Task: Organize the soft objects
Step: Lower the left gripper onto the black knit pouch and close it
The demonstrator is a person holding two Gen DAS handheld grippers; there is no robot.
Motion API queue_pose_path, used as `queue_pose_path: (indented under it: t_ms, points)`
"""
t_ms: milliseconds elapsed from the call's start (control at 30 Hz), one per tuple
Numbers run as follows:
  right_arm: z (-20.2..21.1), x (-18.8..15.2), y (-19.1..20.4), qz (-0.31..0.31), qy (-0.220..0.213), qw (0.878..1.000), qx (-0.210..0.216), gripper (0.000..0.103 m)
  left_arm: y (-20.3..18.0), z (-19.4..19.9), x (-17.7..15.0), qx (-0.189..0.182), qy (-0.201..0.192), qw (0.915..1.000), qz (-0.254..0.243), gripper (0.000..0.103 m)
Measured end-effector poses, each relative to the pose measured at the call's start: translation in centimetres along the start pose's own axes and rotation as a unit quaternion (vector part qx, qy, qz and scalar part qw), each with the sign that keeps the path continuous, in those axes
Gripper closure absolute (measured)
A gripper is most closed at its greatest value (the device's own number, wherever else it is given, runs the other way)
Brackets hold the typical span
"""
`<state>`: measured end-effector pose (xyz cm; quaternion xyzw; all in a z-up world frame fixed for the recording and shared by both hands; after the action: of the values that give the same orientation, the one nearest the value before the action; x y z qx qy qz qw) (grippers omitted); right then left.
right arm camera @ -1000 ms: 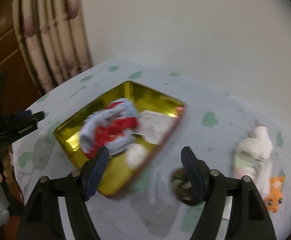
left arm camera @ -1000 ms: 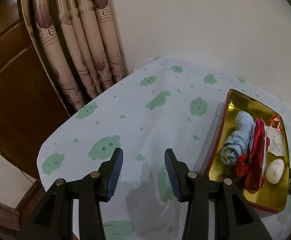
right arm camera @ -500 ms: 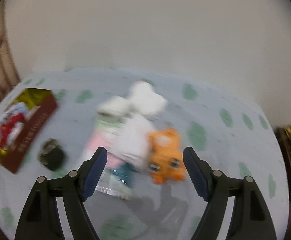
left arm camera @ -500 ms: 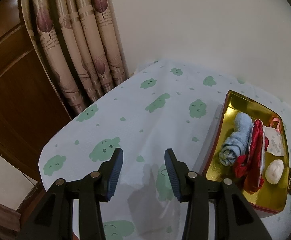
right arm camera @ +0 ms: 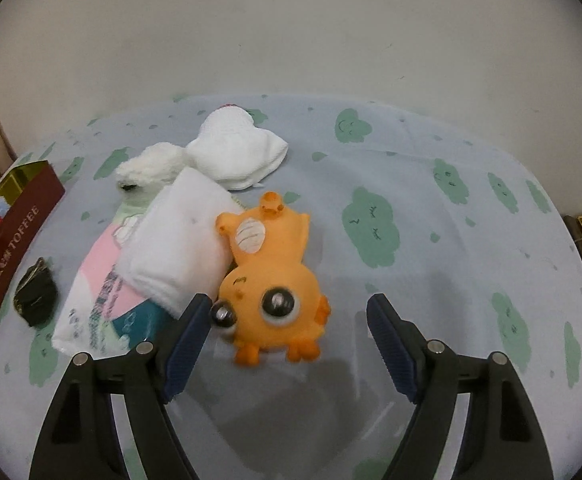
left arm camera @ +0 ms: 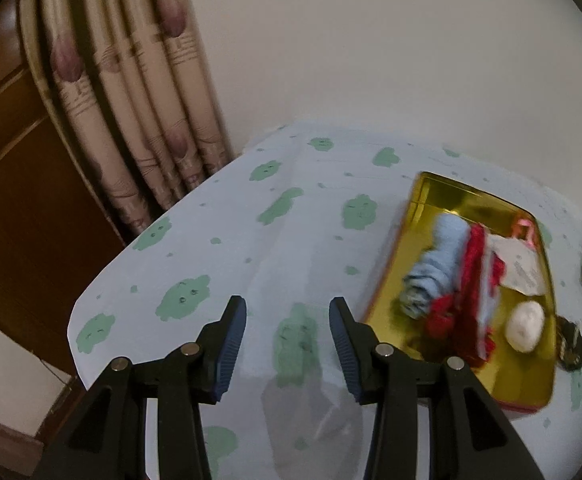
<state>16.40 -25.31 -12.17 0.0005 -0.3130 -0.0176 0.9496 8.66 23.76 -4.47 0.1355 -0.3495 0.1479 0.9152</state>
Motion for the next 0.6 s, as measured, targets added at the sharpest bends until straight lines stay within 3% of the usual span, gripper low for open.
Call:
queue_pose_path:
  t_ms: [100, 133, 167, 200, 467, 600]
  points:
    - [-0.9, 0.2, 0.1, 0.009, -0.005, 1.000, -0.001, 0.030, -2.1, 1.2, 0.1, -0.015, -0.006, 0.9995, -0.028, 0.059]
    - [-1.2, 0.2, 0.2, 0.012, -0.006, 1.000, 0.000, 0.034, -2.9, 1.6, 0.1, -0.022, -0.008, 0.9990, -0.037, 0.059]
    - [-1.4, 0.3, 0.4, 0.014, -0.004, 1.000, 0.007, 0.047, -3.7, 2.1, 0.2, -0.032, -0.010, 0.9984, -0.047, 0.059]
    - [-1.5, 0.2, 0.5, 0.014, -0.002, 1.000, 0.010, 0.049, -4.7, 2.6, 0.3, -0.044, -0.011, 0.9974, -0.057, 0.059]
    - [-0.3, -0.7, -0.9, -0.007, -0.022, 1.000, 0.001, 0.051, -12.2, 5.0, 0.1, -0.137, -0.002, 0.9838, -0.115, 0.059]
    - [0.7, -2.0, -2.6, -0.016, -0.022, 0.999, -0.016, 0.051, -15.6, 5.4, -0.6, -0.213, 0.022, 0.9669, -0.140, 0.059]
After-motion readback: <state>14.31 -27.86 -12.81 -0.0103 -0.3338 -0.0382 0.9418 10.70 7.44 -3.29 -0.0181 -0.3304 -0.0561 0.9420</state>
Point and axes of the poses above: each gripper's, at about its wrist camera, not at the fingertips, and z roughly against the way its jaws point, y to its left, x to its top, the point moved 2 cm from there along -z, roughly the way its jaws point, and after that the axes turned 1 degree about -y, right-handed, at the moved point
